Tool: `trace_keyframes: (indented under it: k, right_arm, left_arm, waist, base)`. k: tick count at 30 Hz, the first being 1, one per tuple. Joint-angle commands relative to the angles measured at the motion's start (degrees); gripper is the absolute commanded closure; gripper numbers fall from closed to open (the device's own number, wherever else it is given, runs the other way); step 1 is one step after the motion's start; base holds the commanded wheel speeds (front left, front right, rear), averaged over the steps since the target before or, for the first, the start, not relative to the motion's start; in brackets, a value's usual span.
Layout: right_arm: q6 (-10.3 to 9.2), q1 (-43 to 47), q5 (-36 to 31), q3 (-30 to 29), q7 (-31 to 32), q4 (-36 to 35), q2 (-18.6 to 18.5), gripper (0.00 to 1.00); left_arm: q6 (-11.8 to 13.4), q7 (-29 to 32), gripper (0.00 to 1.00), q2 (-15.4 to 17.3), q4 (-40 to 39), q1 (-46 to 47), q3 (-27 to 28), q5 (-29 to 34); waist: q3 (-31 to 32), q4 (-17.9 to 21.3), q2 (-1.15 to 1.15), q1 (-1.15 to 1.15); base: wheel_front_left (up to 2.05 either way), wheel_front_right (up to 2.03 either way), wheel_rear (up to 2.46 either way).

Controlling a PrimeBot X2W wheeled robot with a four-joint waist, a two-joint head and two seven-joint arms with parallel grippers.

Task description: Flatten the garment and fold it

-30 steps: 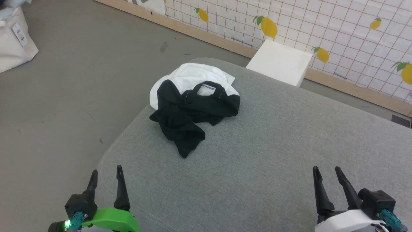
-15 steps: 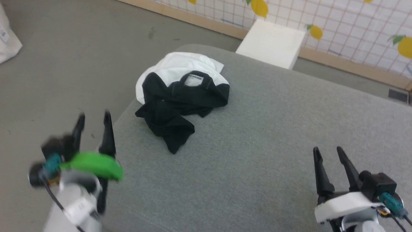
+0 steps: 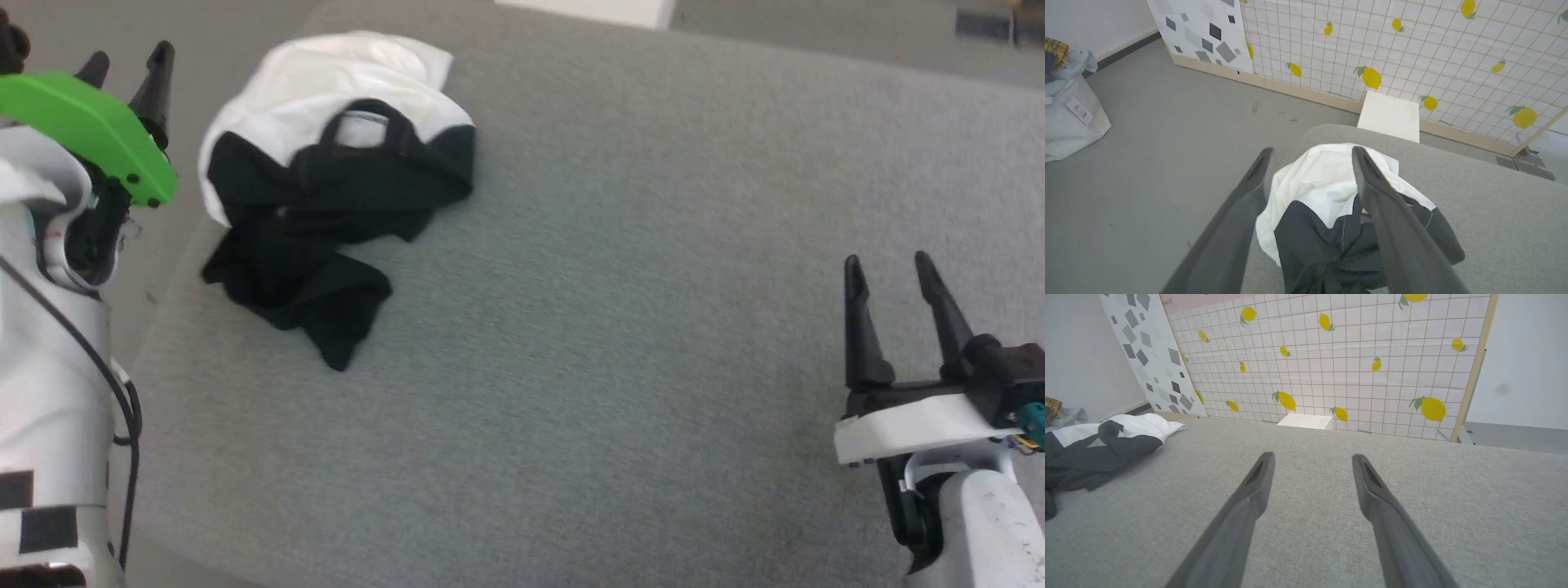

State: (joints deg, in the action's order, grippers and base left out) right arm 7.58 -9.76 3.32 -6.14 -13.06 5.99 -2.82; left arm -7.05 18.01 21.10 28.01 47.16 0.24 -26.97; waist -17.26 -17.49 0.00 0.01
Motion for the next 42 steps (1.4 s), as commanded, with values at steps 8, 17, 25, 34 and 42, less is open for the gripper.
trace_keyframes:
  k: [8, 17, 25, 34, 42]
  right_arm:
    - [-0.09, -0.22, -1.37, -3.82, 0.70, -2.89, -0.06, 0.00]
    - [-0.09, 0.84, -1.93, -6.24, 1.47, -5.65, -0.06, 0.00]
    - [-0.09, 0.95, -0.80, -5.31, 1.25, -4.40, -0.06, 0.00]
    - [-0.09, 1.48, 1.14, -3.94, 0.18, -0.79, -0.06, 0.00]
    - [-0.09, 3.20, 4.07, -4.04, -1.29, 3.75, -0.06, 0.00]
  left_arm:
    - [2.08, 17.33, 0.00, 0.98, 7.59, 3.70, -1.70, -3.58]
    - [4.43, 28.97, 0.17, -2.26, 11.54, 0.18, -3.69, -6.24]
    - [0.35, 15.02, 1.00, -1.57, 6.55, -2.30, -4.20, -6.61]
    - [-0.41, -0.40, 1.00, 3.26, -0.94, 5.19, -11.98, -4.02]
    - [-0.43, -5.95, 1.00, 6.11, -8.71, 16.35, -23.84, -3.29]
  waist:
    - [-13.90, 9.87, 0.00, -0.01]
    - [-15.23, 8.88, 0.00, -0.01]
    - [-12.03, 7.27, 0.00, -0.01]
    - [-3.38, 6.69, 0.00, -0.01]
    - [3.53, 10.38, 0.00, -0.01]
  base:
    - [0.00, 0.00, 0.00]
    - [0.00, 0.00, 0.00]
    - [0.00, 0.00, 0.00]
    - [0.00, 0.00, 0.00]
    - [0.00, 0.00, 0.00]
